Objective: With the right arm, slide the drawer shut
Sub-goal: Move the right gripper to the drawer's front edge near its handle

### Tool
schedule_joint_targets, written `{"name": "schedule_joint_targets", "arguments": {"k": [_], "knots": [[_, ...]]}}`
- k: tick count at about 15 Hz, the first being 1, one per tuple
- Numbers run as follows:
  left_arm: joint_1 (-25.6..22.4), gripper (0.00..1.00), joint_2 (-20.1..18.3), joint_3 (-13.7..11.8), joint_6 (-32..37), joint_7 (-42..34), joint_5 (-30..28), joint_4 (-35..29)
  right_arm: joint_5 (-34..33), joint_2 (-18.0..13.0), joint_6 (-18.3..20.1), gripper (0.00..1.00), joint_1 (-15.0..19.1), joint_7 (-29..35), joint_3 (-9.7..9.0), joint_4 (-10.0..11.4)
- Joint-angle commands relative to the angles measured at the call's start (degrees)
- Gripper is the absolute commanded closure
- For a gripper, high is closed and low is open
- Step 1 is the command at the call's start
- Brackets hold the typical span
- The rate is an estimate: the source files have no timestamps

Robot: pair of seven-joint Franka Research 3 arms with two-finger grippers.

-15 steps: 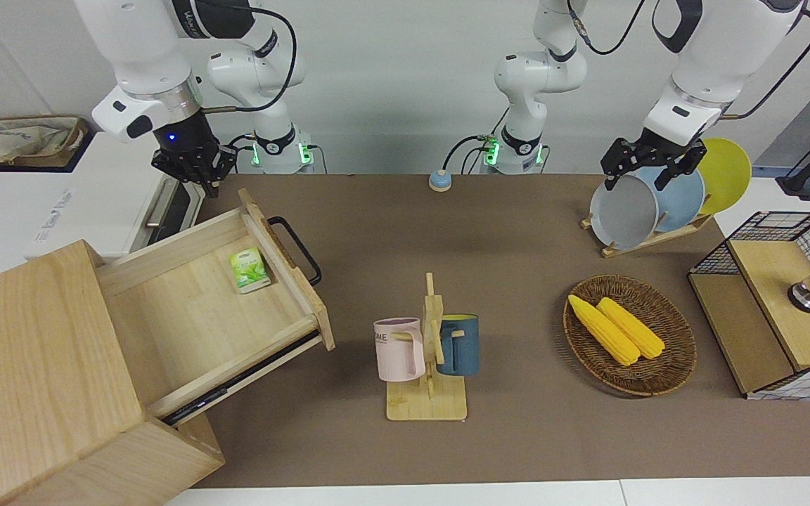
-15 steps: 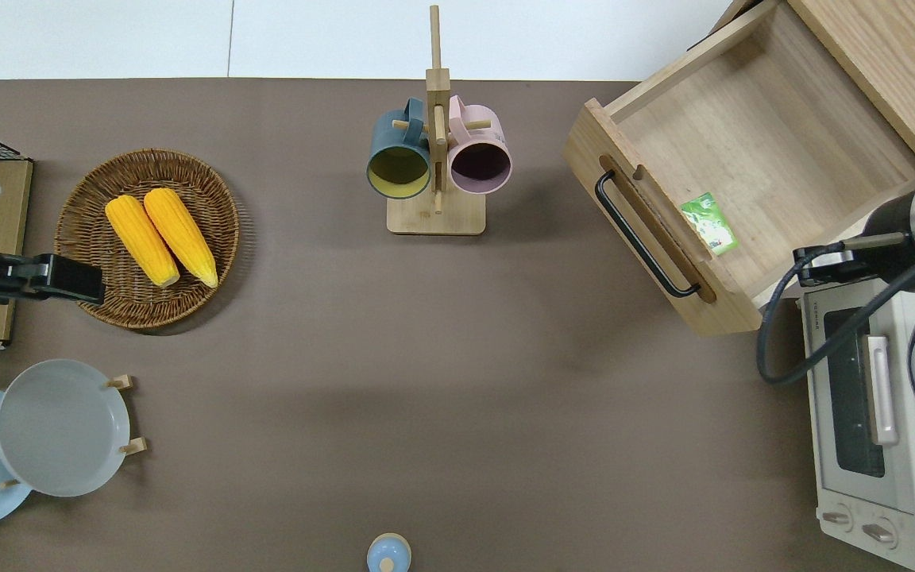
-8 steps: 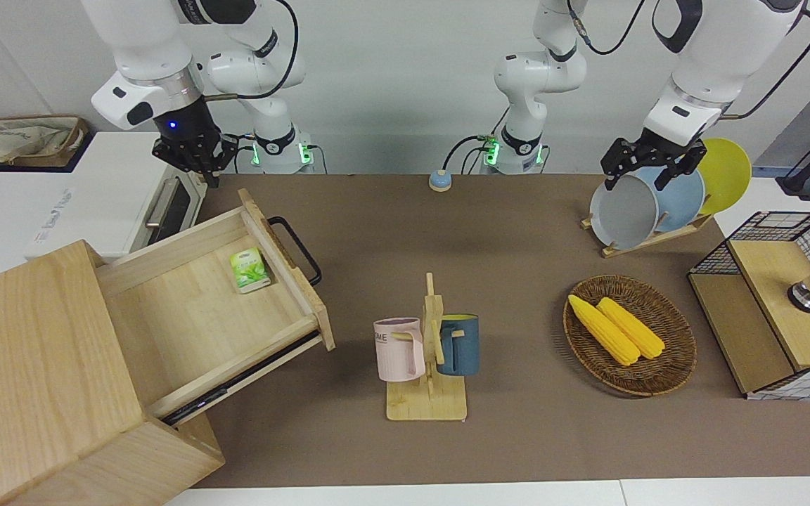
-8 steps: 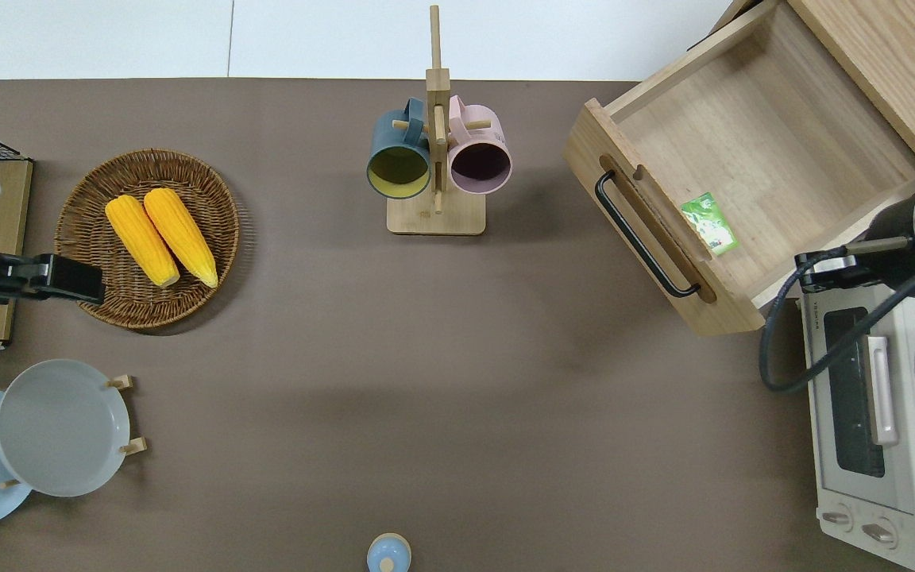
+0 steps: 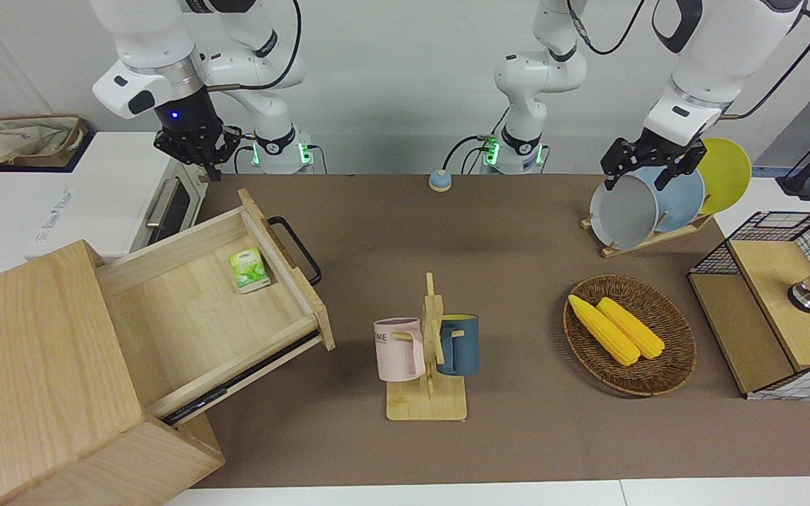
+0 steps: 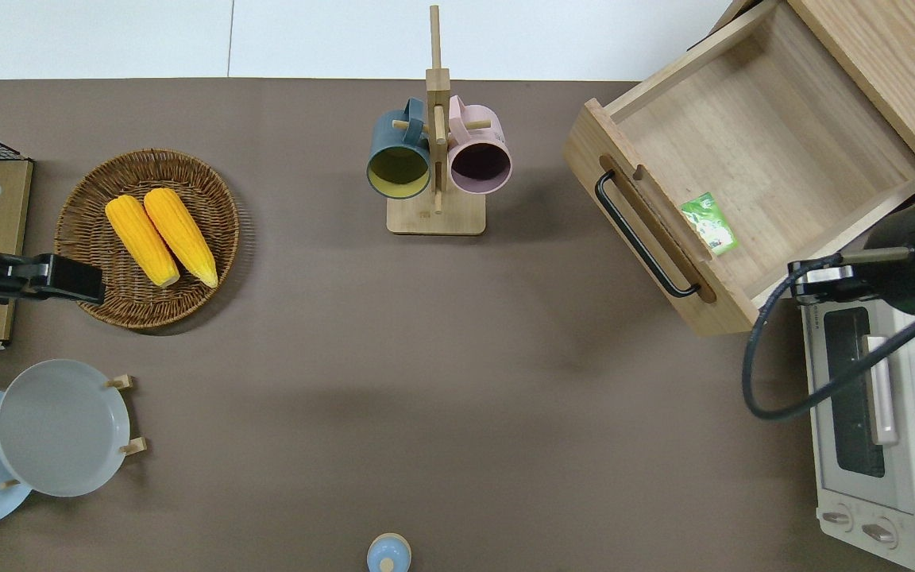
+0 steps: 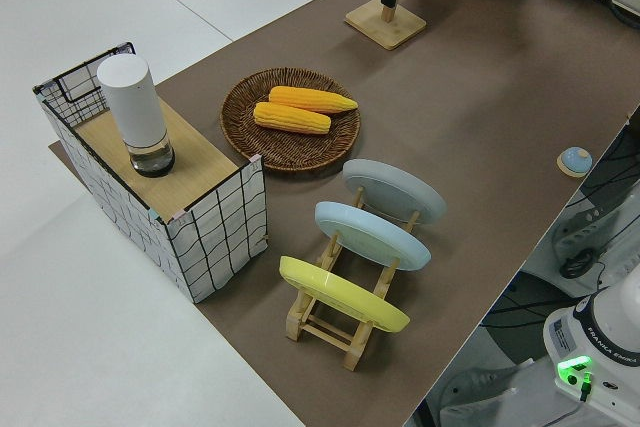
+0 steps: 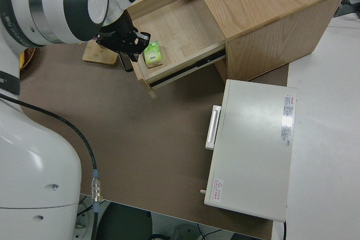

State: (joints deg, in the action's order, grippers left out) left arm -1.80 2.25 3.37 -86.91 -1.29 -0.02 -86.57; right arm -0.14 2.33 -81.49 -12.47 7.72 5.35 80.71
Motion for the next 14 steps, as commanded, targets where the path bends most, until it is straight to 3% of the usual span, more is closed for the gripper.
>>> {"name": "schedule_joint_targets", "arguments": {"k": [1, 8, 11, 14], "knots": [[-0.3, 0.01, 0.7, 0.4, 1.1, -0.5, 1.0, 1.5, -0.9, -1.5, 1.9, 1.0, -4.0, 8.7, -0.17, 0.1], [-0.3, 0.01, 0.7, 0.4, 1.1, -0.6, 1.0, 1.4, -0.9, 0.4, 1.3, 1.0, -10.6, 24.9, -0.17, 0.1], [-0.3, 0.01, 0.7, 0.4, 1.1, -0.6, 1.0, 1.5, -0.8, 2.9, 0.7, 1.0, -13.5, 32.2, -0.17, 0.1], [-0.3, 0.01, 0.7, 0.4, 1.1, -0.6, 1.0, 1.4, -0.7, 5.3, -2.3, 1.0, -15.5, 38.0, -0.17, 0.1]]}}
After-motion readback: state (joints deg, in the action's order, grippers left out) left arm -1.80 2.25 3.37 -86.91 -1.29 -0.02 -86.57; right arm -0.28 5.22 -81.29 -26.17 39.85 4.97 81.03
